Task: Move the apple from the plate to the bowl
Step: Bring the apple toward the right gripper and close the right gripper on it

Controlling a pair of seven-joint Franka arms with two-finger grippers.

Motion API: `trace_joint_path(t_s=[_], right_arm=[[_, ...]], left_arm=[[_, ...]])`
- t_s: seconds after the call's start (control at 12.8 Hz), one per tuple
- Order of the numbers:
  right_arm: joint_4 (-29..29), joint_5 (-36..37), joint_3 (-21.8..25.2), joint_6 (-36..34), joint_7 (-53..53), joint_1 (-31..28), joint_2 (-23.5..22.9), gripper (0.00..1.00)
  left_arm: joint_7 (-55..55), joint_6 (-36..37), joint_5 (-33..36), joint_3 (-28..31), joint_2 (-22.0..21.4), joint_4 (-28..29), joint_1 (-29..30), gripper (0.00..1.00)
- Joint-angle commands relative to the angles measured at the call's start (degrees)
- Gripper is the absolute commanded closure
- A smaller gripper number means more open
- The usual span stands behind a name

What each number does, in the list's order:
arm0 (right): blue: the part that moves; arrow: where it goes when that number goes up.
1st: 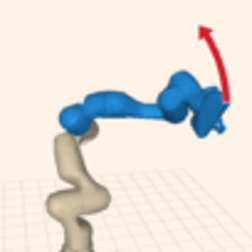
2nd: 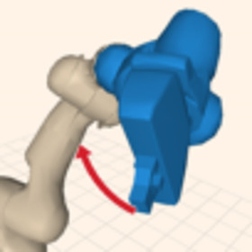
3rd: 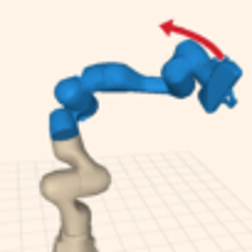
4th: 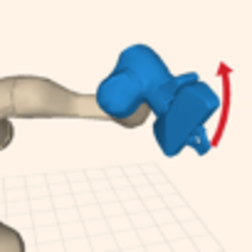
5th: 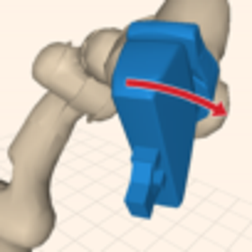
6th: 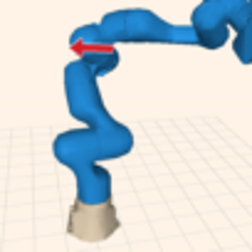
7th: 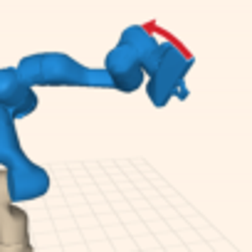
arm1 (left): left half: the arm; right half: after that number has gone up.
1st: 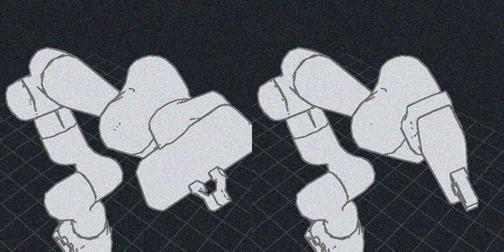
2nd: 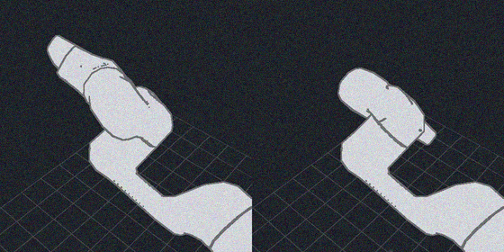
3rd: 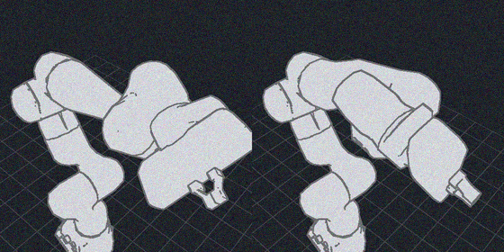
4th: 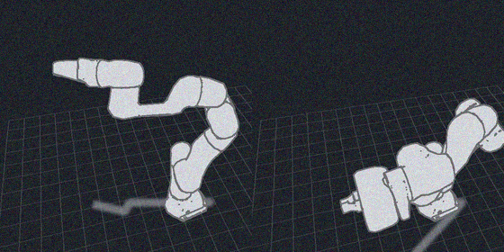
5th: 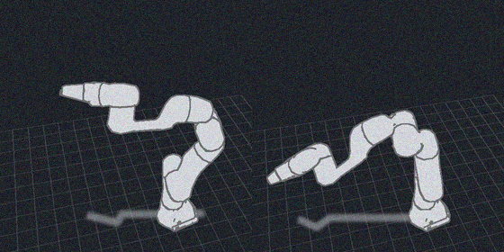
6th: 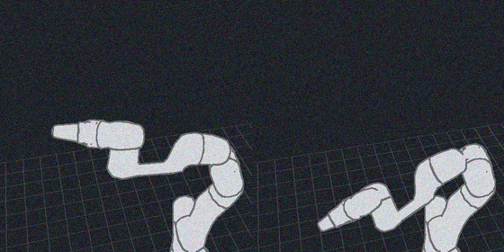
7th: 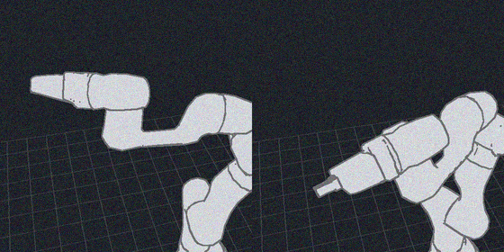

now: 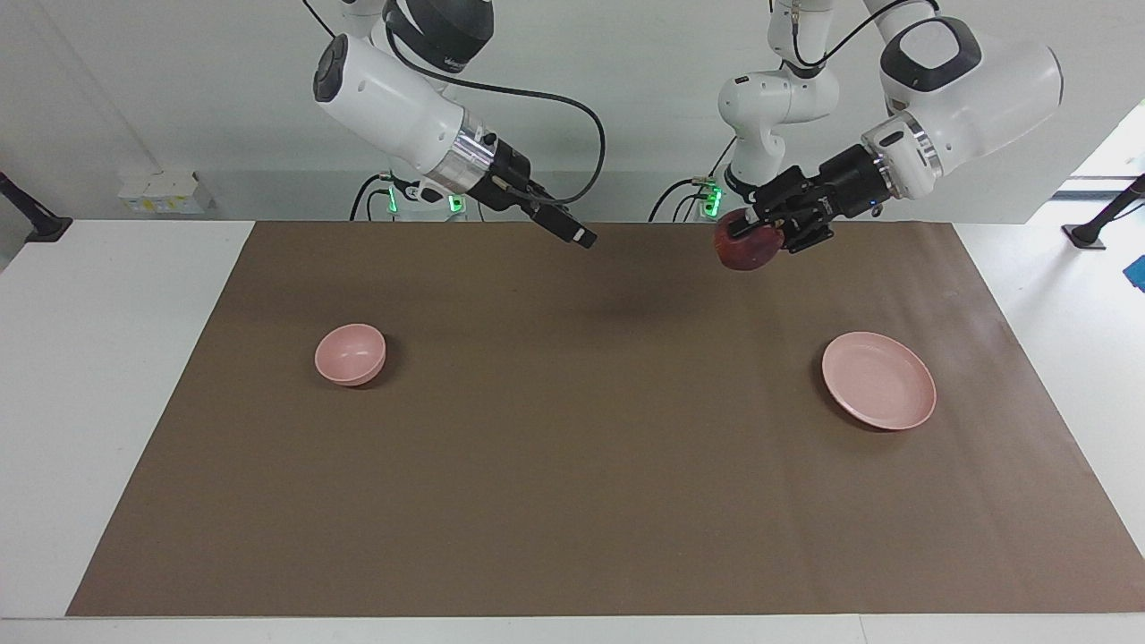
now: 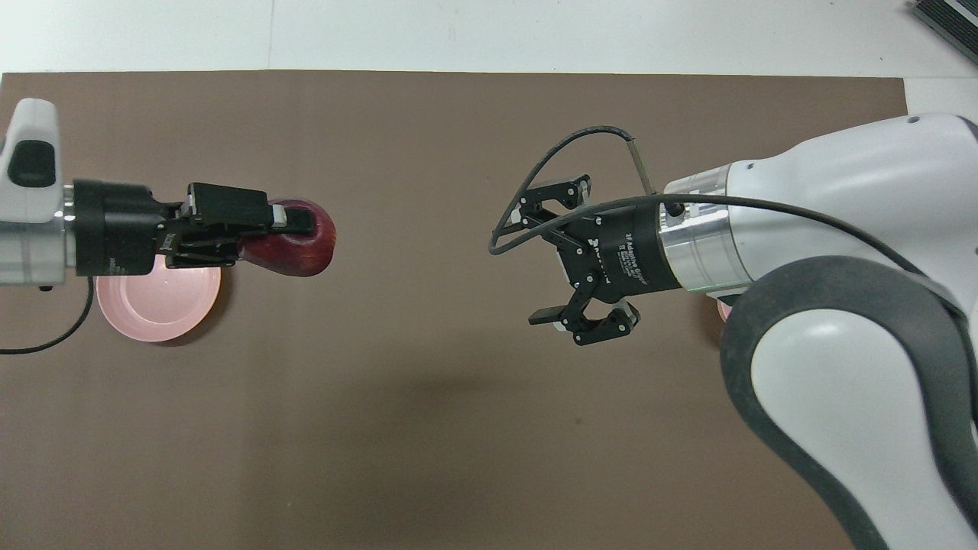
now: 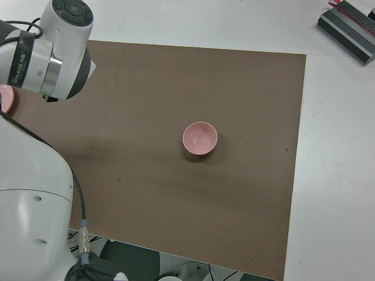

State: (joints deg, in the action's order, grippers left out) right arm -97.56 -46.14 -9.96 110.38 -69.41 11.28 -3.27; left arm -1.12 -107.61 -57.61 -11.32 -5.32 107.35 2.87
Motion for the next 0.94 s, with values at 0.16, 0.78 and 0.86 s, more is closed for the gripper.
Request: trace_joint_path(t_s=[0.16, 0.78, 0.86], right_arm=[[-1.05, -1.50, 0.02, 5.18, -8.09, 4.97, -0.51, 0.00], [-1.67, -1.24, 0.11, 7.65, -8.47, 5.95, -0.60, 0.00], [-1.59, -0.54, 0.20, 8.53, -9.16, 6.04, -0.86, 0.00]], left_arm=[[2.25, -11.02, -9.25, 0.69, -1.89, 6.19, -8.30, 1.00], [6.30, -9.56, -10.32, 0.77, -4.87, 11.55, -10.34, 1.00], [6.82, -9.12, -10.32, 0.86, -5.40, 12.26, -10.60, 1.00]])
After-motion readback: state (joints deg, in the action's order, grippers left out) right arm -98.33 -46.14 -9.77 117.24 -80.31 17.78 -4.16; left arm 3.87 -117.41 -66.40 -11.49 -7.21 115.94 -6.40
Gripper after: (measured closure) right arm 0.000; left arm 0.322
